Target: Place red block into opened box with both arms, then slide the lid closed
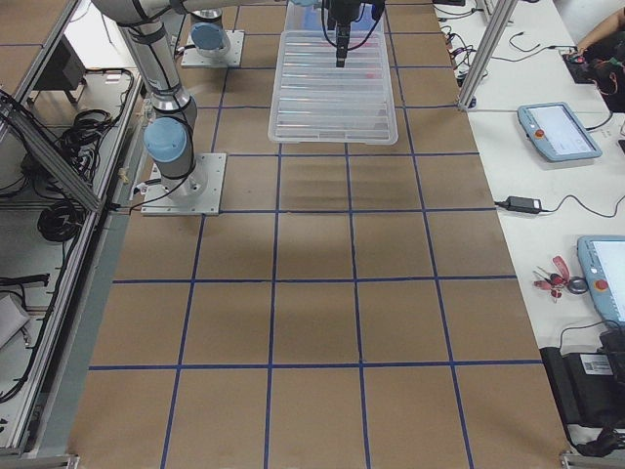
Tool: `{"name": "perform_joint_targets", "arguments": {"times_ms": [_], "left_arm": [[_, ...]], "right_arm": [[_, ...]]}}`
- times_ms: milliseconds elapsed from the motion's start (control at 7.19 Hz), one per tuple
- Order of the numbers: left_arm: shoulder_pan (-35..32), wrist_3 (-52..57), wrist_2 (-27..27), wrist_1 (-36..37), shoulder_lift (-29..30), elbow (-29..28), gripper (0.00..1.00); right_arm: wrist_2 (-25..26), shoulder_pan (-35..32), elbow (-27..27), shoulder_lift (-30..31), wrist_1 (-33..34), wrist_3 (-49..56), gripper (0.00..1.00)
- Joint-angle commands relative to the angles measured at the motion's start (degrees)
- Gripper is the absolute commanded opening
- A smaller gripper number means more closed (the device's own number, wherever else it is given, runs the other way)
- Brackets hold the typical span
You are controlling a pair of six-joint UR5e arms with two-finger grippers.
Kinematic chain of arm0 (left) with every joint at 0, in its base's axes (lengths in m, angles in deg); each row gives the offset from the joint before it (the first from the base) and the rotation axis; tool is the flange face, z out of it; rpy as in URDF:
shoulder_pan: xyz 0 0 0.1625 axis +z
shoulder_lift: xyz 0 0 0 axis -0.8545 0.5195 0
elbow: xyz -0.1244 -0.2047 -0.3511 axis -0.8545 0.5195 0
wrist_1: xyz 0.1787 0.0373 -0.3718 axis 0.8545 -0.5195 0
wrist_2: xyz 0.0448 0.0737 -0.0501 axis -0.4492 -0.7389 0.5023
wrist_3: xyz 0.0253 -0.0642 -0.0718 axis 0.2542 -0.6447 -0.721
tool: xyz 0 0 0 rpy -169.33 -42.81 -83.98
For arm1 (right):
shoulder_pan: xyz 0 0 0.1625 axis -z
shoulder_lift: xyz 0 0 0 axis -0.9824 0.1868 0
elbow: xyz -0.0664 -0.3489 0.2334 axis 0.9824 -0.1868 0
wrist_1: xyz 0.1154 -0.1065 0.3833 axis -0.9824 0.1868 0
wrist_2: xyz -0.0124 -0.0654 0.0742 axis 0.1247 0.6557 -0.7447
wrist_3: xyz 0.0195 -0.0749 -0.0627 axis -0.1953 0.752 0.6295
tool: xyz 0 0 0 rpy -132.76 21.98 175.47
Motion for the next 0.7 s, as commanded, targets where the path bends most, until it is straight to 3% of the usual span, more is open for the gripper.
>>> {"name": "perform_joint_targets", "arguments": {"times_ms": [0, 278, 557], "left_arm": [[-0.05, 0.0, -0.12, -12.52, -3.26, -9.05, 1.0], [-0.14, -0.26, 0.06, -24.84, -5.12, -19.78, 1.0], [-1.79, -0.35, 0.49, -30.94, -9.32, -25.43, 1.0]], "right_arm": [[-0.04, 0.0, 0.0, 0.0, 0.0, 0.0, 1.0], [0.31, 1.66, 0.0, -0.26, 0.09, 0.87, 1.0], [0.23, 8.49, -0.26, -0.09, -0.43, 8.41, 1.0]]}}
